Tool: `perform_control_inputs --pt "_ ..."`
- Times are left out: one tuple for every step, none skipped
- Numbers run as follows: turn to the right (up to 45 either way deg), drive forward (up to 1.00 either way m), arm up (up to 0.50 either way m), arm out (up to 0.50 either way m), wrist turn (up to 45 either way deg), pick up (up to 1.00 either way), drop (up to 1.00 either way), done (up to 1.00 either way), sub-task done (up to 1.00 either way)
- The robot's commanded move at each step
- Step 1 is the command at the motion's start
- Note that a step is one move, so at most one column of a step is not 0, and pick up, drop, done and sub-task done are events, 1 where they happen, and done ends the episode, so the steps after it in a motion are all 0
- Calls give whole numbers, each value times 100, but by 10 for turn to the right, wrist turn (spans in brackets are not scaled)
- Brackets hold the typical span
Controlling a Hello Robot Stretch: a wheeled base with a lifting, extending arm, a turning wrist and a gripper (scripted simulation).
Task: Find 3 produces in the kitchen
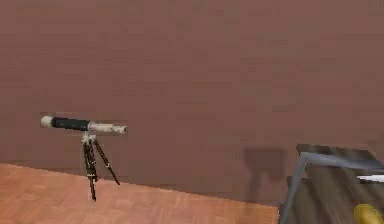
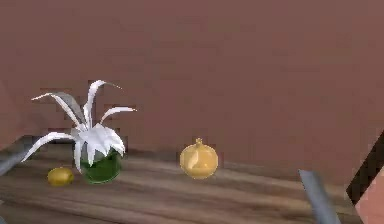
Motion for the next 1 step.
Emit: perform_control_inputs --pt "450 0 0 0 0 0 0 0 0"
